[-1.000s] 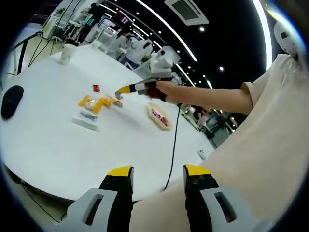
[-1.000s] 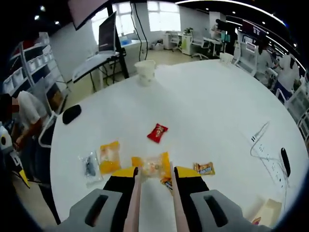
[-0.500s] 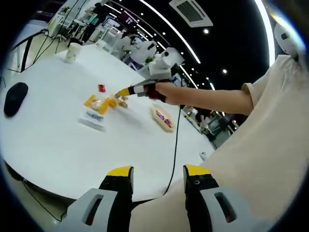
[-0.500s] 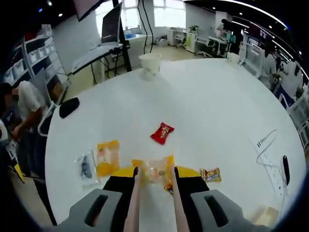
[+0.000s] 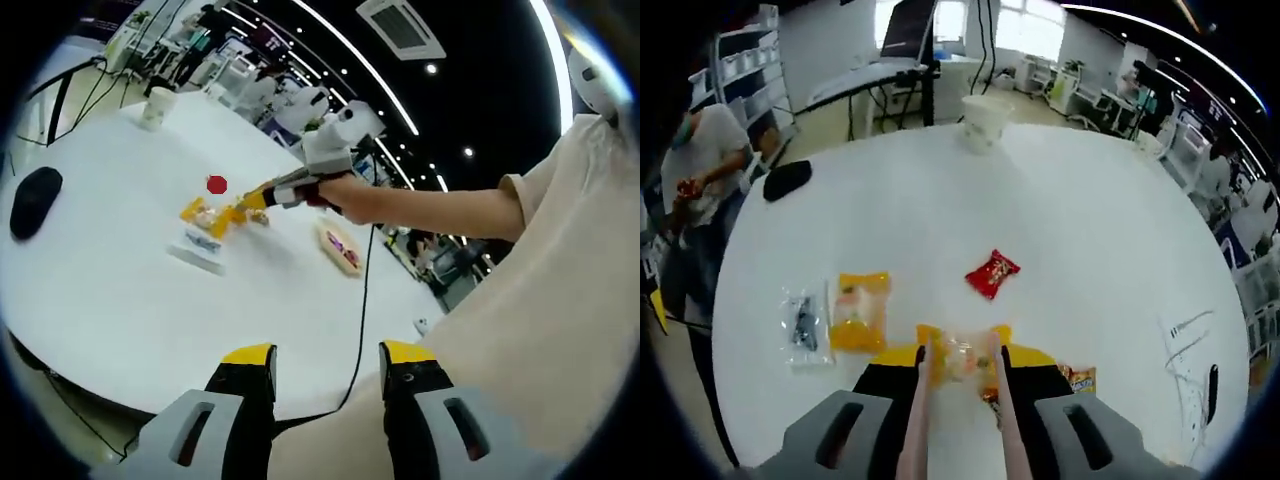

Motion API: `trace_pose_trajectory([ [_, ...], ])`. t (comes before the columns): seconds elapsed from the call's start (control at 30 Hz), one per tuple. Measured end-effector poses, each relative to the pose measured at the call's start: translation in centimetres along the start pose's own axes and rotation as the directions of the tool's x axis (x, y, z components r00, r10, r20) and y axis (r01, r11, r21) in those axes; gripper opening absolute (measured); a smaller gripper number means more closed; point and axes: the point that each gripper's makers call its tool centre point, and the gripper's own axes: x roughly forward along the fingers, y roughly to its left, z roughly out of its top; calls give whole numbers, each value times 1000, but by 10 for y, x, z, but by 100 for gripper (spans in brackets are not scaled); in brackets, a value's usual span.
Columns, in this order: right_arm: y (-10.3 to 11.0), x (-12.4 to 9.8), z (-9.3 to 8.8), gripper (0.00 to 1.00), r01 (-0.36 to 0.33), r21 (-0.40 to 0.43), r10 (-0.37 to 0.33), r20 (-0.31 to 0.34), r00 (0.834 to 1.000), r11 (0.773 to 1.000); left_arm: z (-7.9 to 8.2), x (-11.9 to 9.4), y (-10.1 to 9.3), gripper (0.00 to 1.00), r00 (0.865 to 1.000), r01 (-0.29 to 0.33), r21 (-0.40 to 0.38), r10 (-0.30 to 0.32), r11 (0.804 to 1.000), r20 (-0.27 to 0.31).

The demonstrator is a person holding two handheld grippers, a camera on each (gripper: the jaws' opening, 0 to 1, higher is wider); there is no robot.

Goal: Place the target food into the container with the food tongs after gripping and lifting it, then release it inside without dropping or visibly crushing the food.

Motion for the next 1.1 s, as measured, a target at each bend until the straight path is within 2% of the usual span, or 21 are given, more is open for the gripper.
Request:
trace_pose_trajectory([
  [0.13, 0, 2, 2, 30, 5, -16, -5, 0, 1000, 1000, -3, -1, 0, 40, 1000, -1, -11, 1, 1000, 3],
  [0.27, 1, 4, 0, 30, -3, 8, 3, -8, 1000, 1000, -6, 1, -2, 40, 1000, 6, -17, -6, 1000, -2],
  [0.9, -2, 11, -11, 30, -25, 80, 26, -9, 1000, 996, -4, 1, 3, 40, 1000, 8, -29, -8, 1000, 4],
  [1.1, -2, 13, -12, 30, -31, 81, 32, -9, 999, 996, -3, 2, 4, 40, 1000, 10, -32, -10, 999, 4],
])
